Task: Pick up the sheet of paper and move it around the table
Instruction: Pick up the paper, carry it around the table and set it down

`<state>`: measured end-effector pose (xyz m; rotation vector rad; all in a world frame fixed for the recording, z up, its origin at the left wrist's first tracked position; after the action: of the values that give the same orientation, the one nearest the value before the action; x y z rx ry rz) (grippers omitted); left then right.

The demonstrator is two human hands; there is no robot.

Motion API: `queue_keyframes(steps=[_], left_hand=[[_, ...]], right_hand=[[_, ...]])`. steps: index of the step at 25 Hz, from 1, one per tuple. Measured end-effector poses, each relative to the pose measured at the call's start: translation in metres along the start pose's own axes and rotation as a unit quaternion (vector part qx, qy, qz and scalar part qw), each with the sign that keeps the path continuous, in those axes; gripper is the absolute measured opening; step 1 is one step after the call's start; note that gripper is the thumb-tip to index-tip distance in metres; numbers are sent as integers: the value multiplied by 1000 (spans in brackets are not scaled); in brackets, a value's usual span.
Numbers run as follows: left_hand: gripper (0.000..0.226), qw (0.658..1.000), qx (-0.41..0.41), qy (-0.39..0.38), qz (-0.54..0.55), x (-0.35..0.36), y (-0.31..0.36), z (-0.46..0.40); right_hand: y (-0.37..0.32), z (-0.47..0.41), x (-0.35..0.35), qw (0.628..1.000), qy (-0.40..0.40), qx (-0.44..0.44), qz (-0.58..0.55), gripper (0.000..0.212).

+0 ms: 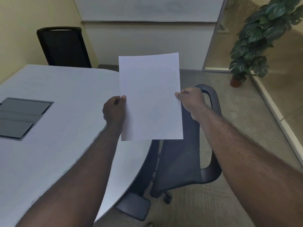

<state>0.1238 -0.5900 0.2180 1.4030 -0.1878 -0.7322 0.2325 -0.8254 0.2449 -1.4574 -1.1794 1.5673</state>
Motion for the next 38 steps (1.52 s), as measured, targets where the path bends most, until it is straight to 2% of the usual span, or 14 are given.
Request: queue_keyframes(steps=[4, 8, 12, 17, 19, 24, 27, 28, 34, 38], left_hand=[[22, 1000, -15, 22, 13, 14, 1, 5], [23, 998, -29, 55, 21, 19, 0, -6], [24, 993, -54, 107, 19, 16, -12, -22], [25, 981, -90, 163, 48, 11, -19, -36], [26, 975, -104, 188, 51, 9, -21, -37], [26, 956, -147, 245, 60, 8, -35, -25], [26, 944, -165, 279, 60, 15, -42, -11], [26, 939, -167, 294, 62, 19, -42, -5], [27, 907, -189, 368, 80, 41, -42, 11], [29, 890, -213, 396, 78, 40, -55, 10]], right_hand=[[-1, -25, -11, 999, -43, -4, -16, 16], [1, -60, -1, 996, -87, -23, -5, 20], [1, -97, 28, 983, -179, -42, 0, 16], [-2, -135, 70, 970, -237, -51, 3, 12], [-3, -150, 87, 964, -259, -55, 3, 22], [1, -172, 124, 938, -337, -83, -4, 44], [3, -182, 139, 919, -384, -95, -1, 19], [3, -187, 142, 912, -396, -102, -3, 19], [10, -205, 157, 864, -481, -148, -10, 47], [17, -203, 180, 839, -518, -165, -1, 51]])
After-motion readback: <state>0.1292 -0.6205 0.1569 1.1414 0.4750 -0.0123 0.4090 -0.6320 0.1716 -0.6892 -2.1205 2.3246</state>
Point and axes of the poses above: each hand's wrist, its own z-axis away from the middle knuckle, its own x-axis out of the palm, y = z × x, the point moved 2 cm from there along -z, towards the middle knuckle, and after that the axes turned 12 degrees about -x, right-handed, at the moved point
